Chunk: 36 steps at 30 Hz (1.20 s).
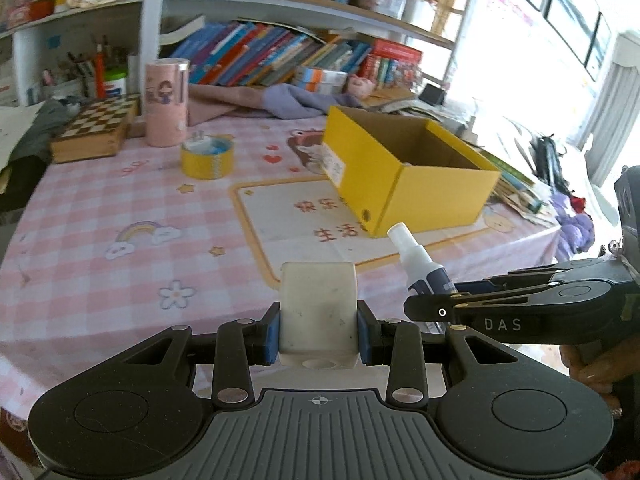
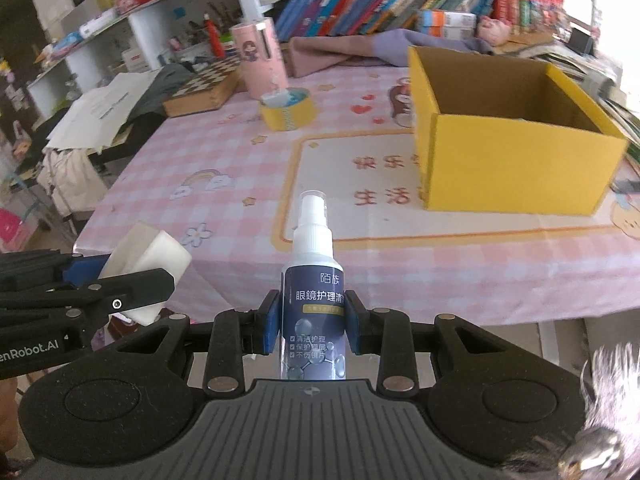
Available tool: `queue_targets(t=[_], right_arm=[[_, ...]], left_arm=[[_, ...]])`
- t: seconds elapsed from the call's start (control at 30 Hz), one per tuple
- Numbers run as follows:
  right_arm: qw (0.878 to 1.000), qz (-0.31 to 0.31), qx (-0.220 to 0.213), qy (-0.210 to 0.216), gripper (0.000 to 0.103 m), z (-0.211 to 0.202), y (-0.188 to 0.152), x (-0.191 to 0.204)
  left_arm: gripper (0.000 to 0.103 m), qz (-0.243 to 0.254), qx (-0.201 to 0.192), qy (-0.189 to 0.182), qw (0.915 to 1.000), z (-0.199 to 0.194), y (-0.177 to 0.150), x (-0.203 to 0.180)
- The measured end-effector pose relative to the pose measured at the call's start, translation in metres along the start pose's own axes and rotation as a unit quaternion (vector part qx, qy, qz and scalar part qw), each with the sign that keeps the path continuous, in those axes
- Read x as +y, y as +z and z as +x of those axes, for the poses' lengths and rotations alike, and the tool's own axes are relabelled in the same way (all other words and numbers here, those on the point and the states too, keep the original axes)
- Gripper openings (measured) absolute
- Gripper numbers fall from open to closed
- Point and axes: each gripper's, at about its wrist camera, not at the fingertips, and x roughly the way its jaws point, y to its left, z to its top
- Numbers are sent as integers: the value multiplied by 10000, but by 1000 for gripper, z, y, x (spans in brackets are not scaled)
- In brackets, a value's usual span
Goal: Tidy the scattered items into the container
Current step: 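Carry the foam block and spray bottle over the yellow box with both tools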
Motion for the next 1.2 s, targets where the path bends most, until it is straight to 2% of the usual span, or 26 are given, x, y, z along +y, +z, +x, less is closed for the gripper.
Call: queue_targets(t=[0.57, 1.2], right_arm=[[9955, 687, -149, -642, 30, -29, -21, -46], [9877, 1157, -309, -1005, 30, -47, -25, -85]], left_arm=[[35, 608, 212, -731, 9952, 28, 9, -46], [35, 1084, 319, -1147, 9870, 57, 26, -84]])
